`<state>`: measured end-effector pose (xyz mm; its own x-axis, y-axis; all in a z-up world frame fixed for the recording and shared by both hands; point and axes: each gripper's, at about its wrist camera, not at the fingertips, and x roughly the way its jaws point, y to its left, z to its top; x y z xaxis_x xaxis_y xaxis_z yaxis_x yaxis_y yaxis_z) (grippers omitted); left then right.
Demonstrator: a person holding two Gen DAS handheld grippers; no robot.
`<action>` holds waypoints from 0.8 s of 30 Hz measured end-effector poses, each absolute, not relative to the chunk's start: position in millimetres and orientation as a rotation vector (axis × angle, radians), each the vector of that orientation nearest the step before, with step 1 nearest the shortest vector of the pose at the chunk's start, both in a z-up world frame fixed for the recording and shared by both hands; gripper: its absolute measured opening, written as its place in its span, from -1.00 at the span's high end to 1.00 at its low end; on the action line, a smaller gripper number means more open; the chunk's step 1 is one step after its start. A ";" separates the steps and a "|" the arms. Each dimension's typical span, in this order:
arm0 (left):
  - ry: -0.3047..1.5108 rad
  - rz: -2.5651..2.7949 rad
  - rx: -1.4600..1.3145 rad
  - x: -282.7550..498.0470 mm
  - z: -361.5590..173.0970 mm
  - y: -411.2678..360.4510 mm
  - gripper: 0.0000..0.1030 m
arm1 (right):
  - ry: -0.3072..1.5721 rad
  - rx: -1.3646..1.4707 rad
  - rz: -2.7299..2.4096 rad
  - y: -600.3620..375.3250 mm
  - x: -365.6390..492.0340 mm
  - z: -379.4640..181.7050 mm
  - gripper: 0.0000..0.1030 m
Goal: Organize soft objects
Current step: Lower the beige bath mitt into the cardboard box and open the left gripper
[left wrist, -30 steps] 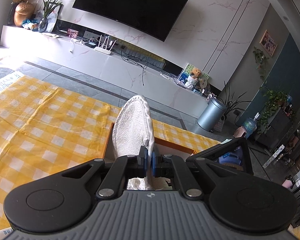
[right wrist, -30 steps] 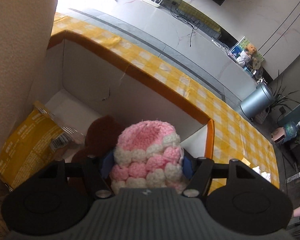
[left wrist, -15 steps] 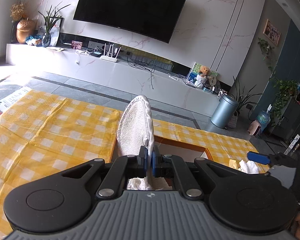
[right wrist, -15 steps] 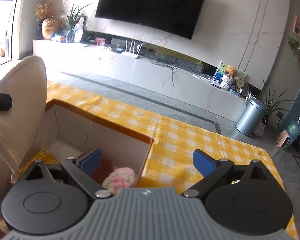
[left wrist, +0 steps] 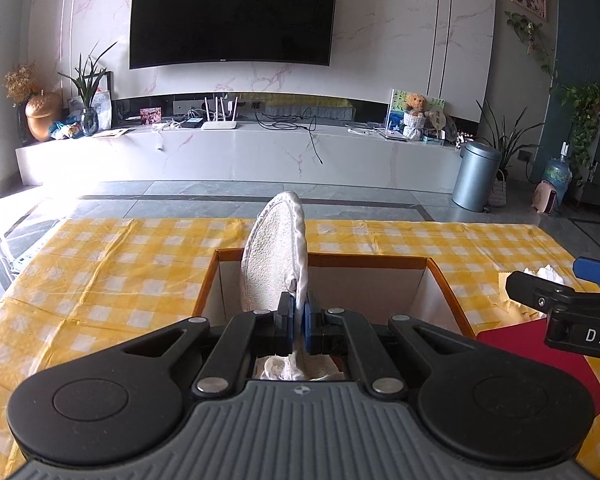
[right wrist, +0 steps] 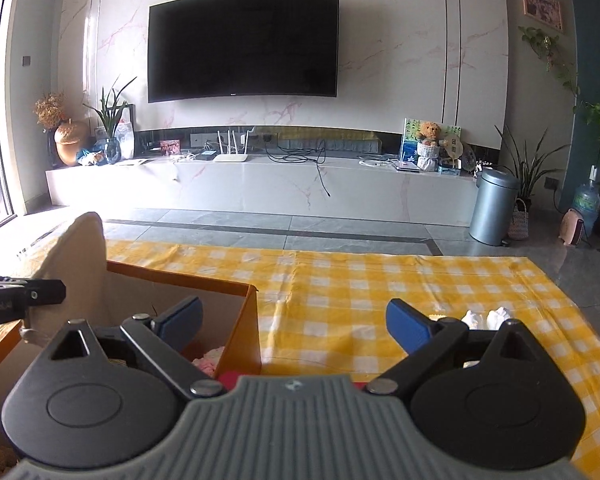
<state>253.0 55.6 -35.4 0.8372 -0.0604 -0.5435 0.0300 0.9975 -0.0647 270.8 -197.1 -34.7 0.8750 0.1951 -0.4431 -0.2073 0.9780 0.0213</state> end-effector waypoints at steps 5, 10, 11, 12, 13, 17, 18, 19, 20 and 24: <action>0.587 -0.046 0.011 261.8 -53.1 40.1 0.89 | 0.461 -0.017 0.220 -197.8 267.6 -35.4 -0.87; 0.607 -0.073 -0.010 264.3 -54.9 41.5 0.72 | 0.468 -0.005 0.226 -199.5 269.3 -35.2 -0.87; 0.612 -0.084 -0.016 263.9 -54.6 42.0 0.70 | 0.471 -0.001 0.224 -200.1 269.1 -35.9 -0.87; 0.621 -0.099 -0.027 263.8 -53.5 43.3 0.70 | 0.474 0.004 0.221 -200.7 269.9 -35.9 -0.87; 0.632 -0.116 -0.042 263.3 -53.1 44.8 0.68 | 0.479 0.009 0.219 -201.2 270.3 -36.1 -0.87; 0.735 -0.225 -0.141 268.7 -58.1 51.4 0.63 | 0.498 0.031 0.213 -204.1 271.6 -37.5 -0.87; 0.759 -0.243 -0.169 270.0 -60.6 52.1 0.62 | 0.504 0.034 0.212 -204.8 271.9 -37.8 -0.87; 0.777 -0.260 -0.192 271.1 -62.3 52.9 0.58 | 0.507 0.037 0.212 -205.2 271.8 -37.5 -0.87; 0.791 -0.280 -0.209 271.9 -63.2 53.9 0.55 | 0.508 0.039 0.212 -205.2 271.8 -37.3 -0.87; 0.818 -0.375 -0.253 271.1 -58.5 58.5 -0.24 | 0.514 0.038 0.217 -207.3 271.0 -38.2 -0.87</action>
<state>271.1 58.5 -58.5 0.6239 -0.4192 -0.6596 0.2270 0.9048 -0.3604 271.0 -207.3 -38.2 0.8487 0.2149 -0.4833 -0.1960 0.9765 0.0900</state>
